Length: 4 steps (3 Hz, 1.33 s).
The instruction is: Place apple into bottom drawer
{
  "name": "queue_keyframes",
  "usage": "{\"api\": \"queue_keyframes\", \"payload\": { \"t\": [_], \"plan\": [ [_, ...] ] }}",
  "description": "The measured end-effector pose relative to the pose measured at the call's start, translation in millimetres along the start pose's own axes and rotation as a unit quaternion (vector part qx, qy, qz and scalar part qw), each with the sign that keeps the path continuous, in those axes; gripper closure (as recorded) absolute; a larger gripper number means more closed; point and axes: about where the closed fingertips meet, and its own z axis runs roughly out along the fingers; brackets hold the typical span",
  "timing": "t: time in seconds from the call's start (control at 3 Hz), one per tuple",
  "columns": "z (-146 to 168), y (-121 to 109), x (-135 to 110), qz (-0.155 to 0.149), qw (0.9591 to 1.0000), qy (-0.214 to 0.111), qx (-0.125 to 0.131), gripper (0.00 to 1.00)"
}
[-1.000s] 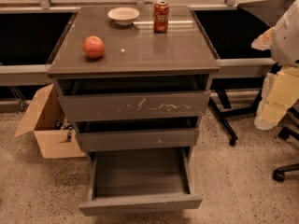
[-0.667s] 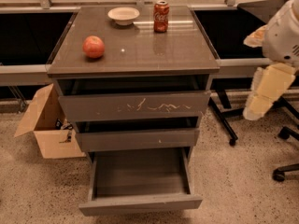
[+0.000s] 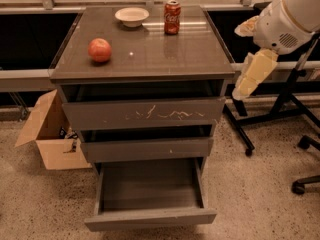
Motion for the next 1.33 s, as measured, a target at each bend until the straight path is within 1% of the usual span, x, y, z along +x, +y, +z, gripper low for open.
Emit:
{"api": "queue_keyframes", "payload": {
  "t": [0.33,0.67,1.0,1.33],
  "plan": [
    [44,-32,-25,0.011,0.9986,-0.052,-0.001,0.0],
    [44,-32,-25,0.011,0.9986,-0.052,-0.002,0.0],
    [68,-49,-41,0.0,0.9978,-0.067,-0.001,0.0],
    [121,-88,-79,-0.014,0.9946,-0.103,0.003,0.0]
  ]
}}
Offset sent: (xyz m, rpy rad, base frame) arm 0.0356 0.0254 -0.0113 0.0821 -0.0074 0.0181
